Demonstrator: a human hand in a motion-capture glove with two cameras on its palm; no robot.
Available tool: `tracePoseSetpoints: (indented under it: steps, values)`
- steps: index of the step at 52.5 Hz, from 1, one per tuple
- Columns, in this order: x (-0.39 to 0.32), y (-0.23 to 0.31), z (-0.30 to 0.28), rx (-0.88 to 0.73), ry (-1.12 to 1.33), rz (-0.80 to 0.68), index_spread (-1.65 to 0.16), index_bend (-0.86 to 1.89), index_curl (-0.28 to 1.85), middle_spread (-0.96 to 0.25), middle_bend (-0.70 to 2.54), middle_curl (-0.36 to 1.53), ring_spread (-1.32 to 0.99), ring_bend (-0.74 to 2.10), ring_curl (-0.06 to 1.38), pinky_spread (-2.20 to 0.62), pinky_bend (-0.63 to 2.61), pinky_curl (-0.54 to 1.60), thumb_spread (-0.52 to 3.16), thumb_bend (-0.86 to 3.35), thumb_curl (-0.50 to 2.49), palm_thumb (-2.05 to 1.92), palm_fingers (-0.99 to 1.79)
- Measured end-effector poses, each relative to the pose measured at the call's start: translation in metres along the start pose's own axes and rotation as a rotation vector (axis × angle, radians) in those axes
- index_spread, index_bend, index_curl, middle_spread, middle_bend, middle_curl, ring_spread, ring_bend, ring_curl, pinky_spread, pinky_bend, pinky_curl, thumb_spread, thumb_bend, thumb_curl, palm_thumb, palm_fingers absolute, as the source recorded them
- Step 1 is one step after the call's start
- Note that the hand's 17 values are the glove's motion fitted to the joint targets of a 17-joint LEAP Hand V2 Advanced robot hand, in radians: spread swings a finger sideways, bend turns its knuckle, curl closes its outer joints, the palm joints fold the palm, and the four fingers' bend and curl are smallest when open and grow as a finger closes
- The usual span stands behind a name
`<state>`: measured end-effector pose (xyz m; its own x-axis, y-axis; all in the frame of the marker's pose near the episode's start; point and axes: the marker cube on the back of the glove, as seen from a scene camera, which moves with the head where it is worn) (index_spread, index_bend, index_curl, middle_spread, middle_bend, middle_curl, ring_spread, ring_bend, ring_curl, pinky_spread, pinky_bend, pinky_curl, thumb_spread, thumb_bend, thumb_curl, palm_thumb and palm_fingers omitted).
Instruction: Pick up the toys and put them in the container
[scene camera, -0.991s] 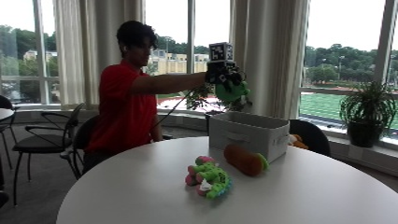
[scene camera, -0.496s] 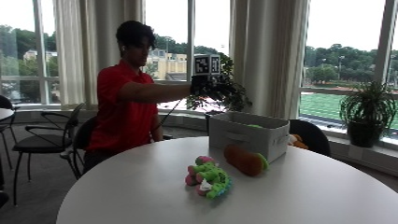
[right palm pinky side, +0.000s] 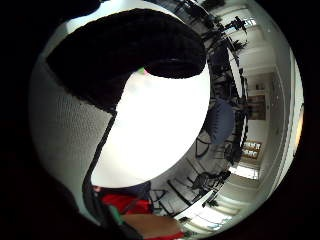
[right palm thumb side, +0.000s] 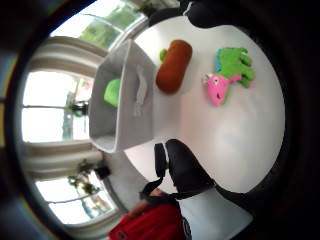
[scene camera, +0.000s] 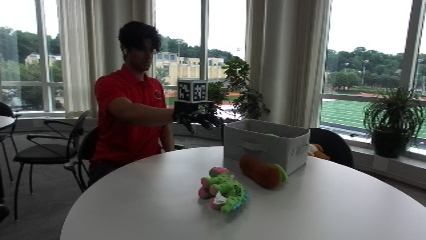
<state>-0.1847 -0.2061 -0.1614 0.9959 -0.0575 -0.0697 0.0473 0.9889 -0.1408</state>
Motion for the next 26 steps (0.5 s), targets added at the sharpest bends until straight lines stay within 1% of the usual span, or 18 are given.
tracePoseSetpoints:
  steps: [1,3,12,19,26]
  values:
    - [0.002,0.004,0.004,-0.003,-0.001,-0.028,-0.43,0.18,0.44,-0.15,0.18,0.38,-0.12,0.34,0.48,0.08,1.16,0.31,1.14,-0.02,0.4,0.11,0.0]
    - [0.008,0.006,0.01,-0.001,-0.002,-0.037,-0.43,0.18,0.44,-0.15,0.18,0.38,-0.12,0.34,0.48,0.08,1.15,0.31,1.14,-0.02,0.39,0.11,-0.01]
    - [0.016,0.021,0.031,-0.024,-0.025,-0.011,-0.43,0.18,0.43,-0.15,0.18,0.37,-0.12,0.34,0.47,0.08,1.14,0.31,1.14,-0.02,0.38,0.11,0.0]
    - [0.026,0.017,0.041,-0.04,-0.045,0.005,-0.43,0.18,0.42,-0.14,0.18,0.36,-0.11,0.34,0.46,0.08,1.13,0.31,1.13,-0.03,0.37,0.09,0.0]
    - [0.034,0.002,0.048,-0.037,-0.027,0.002,-0.42,0.17,0.41,-0.14,0.17,0.35,-0.11,0.34,0.45,0.08,1.14,0.31,1.13,-0.02,0.36,0.08,-0.02]
